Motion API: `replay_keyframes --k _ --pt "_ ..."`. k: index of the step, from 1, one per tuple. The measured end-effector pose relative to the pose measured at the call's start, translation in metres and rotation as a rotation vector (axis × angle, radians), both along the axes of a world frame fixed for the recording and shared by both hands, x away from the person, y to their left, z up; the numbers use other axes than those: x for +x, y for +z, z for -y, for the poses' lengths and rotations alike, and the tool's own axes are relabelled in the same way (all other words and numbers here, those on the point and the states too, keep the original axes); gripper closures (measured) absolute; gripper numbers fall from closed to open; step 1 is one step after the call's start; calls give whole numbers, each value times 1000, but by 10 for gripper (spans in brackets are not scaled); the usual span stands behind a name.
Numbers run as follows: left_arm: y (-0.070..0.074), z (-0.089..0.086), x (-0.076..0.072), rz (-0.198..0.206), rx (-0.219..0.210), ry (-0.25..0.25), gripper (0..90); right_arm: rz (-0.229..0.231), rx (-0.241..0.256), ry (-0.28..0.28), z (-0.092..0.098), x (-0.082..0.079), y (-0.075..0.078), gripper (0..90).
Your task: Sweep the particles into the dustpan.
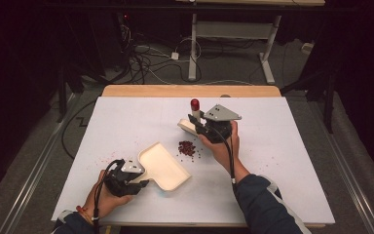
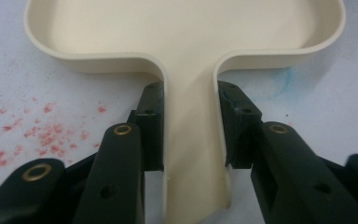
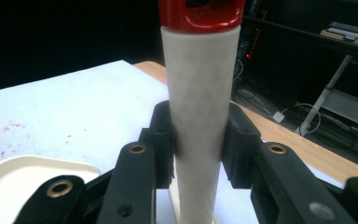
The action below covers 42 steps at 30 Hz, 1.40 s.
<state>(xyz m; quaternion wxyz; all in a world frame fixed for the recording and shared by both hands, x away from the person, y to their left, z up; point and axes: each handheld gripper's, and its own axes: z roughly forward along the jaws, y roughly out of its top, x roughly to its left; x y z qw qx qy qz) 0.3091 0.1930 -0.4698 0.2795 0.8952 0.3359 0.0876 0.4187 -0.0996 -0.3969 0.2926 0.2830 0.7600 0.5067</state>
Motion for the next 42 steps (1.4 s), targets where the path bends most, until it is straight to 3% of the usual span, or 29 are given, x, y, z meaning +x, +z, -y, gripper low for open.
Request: replay_keyframes --k 17,42 --pt "1 15 3 2 1 26 638 -30 28 32 4 -13 -1 687" --pt "-2 53 8 -50 32 114 638 -53 25 0 -20 -51 -4 676"
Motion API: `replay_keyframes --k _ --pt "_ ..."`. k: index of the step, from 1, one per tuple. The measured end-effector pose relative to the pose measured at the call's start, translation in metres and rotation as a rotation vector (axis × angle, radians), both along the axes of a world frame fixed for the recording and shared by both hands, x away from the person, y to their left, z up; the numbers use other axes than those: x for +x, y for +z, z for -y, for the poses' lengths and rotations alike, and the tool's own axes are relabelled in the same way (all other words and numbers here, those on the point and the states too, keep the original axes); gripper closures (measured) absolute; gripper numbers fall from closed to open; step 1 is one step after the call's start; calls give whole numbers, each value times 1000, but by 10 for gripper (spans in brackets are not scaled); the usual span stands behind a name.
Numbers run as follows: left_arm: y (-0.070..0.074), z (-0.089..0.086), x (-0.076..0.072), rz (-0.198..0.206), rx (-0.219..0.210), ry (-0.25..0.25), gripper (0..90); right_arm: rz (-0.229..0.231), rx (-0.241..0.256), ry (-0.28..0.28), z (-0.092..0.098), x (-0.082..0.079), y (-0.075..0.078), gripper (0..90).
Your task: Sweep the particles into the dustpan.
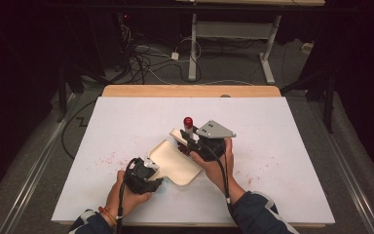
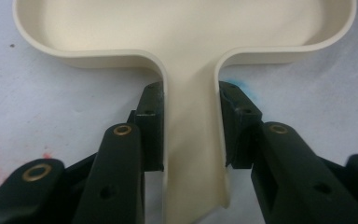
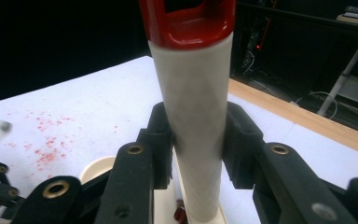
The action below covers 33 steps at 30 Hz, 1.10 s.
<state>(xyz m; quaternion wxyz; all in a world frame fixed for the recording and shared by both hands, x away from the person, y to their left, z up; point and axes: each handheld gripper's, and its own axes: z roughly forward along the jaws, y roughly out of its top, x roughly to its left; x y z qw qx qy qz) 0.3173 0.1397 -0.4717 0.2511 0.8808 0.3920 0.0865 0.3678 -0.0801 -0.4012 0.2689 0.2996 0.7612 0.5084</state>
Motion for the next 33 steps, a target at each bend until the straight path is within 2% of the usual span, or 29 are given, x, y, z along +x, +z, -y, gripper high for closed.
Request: replay_keyframes --k 5,15,23,33 --pt "0 7 0 4 -1 4 638 0 4 10 -5 -7 1 678" --pt "-1 6 2 -4 -12 10 638 -2 -1 36 -10 -20 4 679" --pt "-1 7 2 2 0 4 637 -7 10 77 -13 -29 7 684" --pt "-1 5 3 7 -2 -6 637 -18 24 97 -9 -33 11 693"
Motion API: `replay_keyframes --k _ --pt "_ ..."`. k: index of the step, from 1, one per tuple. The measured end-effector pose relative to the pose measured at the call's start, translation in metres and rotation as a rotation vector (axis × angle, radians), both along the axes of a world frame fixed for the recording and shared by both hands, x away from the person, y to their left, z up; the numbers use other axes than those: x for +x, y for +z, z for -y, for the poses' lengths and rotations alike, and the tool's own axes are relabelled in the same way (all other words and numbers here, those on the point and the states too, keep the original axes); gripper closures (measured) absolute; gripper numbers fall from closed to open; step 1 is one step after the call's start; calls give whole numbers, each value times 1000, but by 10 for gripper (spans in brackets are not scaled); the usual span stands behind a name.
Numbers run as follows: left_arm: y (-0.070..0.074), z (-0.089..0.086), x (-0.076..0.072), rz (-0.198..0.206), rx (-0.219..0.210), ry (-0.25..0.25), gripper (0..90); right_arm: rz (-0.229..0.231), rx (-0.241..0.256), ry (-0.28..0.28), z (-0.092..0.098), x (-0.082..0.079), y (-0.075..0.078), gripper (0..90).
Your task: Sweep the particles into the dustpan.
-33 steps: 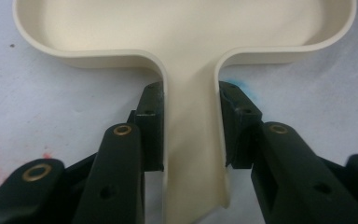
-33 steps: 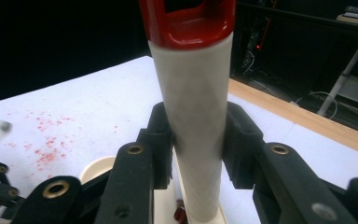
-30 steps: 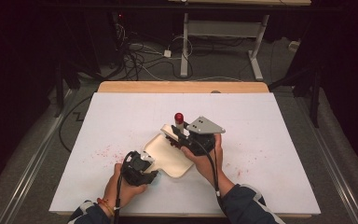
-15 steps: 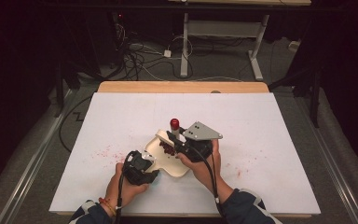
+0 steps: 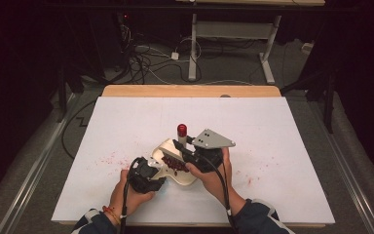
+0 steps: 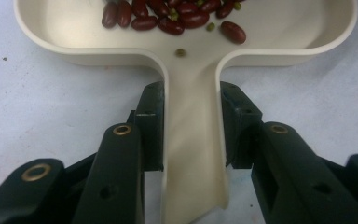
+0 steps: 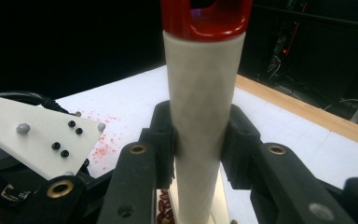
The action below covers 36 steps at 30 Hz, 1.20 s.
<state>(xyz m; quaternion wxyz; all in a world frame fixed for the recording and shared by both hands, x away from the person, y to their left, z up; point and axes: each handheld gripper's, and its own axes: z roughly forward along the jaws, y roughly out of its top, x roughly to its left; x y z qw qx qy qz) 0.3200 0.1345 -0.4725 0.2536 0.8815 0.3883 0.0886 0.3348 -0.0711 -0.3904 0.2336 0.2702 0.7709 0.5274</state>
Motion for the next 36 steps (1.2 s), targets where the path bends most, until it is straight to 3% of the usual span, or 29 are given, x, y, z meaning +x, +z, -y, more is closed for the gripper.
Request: replay_keyframes --k 4,12,21,26,31,36 --pt "-1 0 0 4 8 -13 637 -5 -2 6 5 0 3 695" --pt "-1 -2 -1 3 5 -24 638 -31 78 -10 23 7 14 696" --pt "0 -3 -2 2 10 -40 638 18 123 -58 48 10 32 696" --pt "-1 -3 -4 2 10 -42 638 44 107 -93 60 14 35 696" --pt "0 -4 -4 -2 11 -51 638 109 7 -160 60 18 29 696" --pt "2 -6 -7 -15 13 -72 638 107 -59 -193 58 29 14 696"
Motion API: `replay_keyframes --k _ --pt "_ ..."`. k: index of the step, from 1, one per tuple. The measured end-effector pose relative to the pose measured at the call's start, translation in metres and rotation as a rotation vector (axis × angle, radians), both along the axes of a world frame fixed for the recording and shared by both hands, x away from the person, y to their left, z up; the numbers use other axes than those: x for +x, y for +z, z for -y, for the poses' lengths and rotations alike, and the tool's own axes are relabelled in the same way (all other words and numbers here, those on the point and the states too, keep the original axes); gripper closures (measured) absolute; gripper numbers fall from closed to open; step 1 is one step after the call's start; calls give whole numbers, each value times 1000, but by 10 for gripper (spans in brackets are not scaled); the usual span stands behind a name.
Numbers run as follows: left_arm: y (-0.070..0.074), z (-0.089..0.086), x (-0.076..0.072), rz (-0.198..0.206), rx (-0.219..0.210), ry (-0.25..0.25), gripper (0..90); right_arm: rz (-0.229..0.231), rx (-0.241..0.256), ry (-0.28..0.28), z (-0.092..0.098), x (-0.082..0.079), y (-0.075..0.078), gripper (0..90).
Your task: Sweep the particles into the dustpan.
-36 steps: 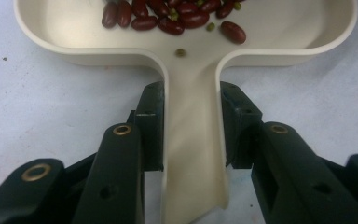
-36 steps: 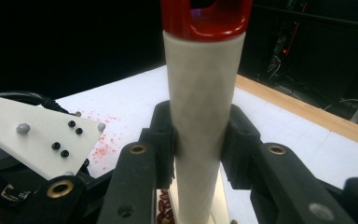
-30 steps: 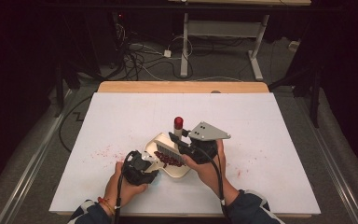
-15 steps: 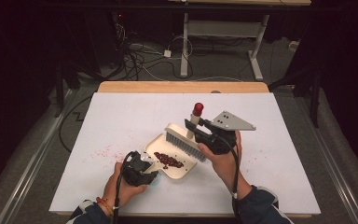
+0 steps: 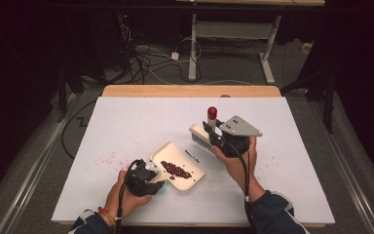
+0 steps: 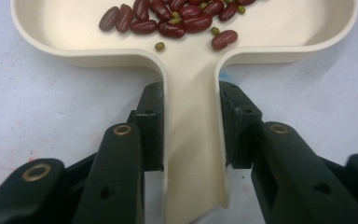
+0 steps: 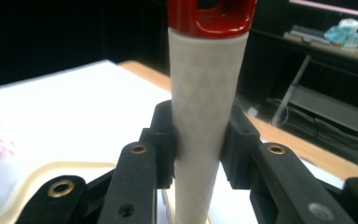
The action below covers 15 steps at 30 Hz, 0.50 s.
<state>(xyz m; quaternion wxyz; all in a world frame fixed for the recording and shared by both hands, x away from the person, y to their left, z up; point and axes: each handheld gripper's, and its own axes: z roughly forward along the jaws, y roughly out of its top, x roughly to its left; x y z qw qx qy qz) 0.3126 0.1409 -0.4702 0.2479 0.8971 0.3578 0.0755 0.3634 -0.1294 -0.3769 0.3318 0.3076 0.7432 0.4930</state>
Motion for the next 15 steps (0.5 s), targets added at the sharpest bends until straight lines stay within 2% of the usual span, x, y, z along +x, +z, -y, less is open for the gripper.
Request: replay_keyframes --k 3,6,10,15 --pt "0 -1 -2 -4 0 -4 638 -26 -24 6 -4 6 -11 696" --pt "0 -1 -1 -5 -2 -2 638 -26 -21 37 -11 5 -13 695" --pt "-1 3 1 -1 3 2 638 -62 -8 95 -23 2 -18 685" --pt "1 3 1 2 -4 2 637 -55 -40 116 -34 -7 -19 684"
